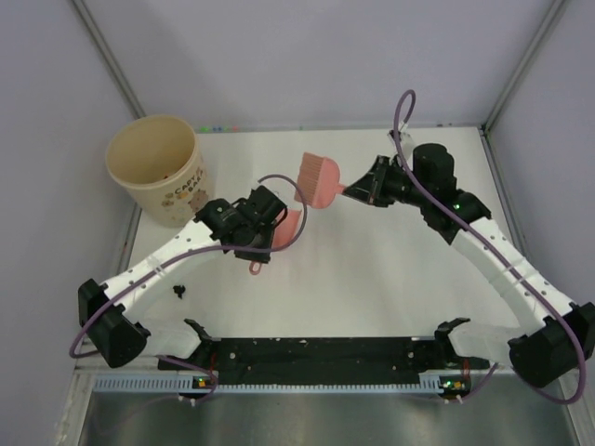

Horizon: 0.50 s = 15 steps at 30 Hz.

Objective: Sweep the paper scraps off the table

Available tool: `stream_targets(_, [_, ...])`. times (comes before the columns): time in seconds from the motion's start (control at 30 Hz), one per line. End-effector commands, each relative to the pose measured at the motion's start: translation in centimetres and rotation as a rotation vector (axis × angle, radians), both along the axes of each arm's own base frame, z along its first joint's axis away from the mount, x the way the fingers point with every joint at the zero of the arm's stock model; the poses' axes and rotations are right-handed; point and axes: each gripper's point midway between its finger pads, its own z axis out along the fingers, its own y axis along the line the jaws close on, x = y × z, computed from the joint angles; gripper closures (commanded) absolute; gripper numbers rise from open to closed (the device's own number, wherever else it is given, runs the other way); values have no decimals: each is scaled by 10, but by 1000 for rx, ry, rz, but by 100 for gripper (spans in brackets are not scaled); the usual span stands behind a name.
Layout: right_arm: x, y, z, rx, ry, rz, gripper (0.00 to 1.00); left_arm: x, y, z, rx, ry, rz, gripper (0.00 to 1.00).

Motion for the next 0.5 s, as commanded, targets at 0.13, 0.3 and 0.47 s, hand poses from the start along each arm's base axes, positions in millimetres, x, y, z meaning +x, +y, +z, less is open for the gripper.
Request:
stream_targets(0.13, [-22,-36,-9,-28,-1,-165,100,12,7,67,-19,-112,31,100])
stream_targets(0.3, [-35,-47,-23,-40,36,-195,100,19,5,96,-39,-147,44,100])
stream_targets(0.47, [-42,-48,-33,-31,82,-202,100,33,9,123,-51,-177,76,100])
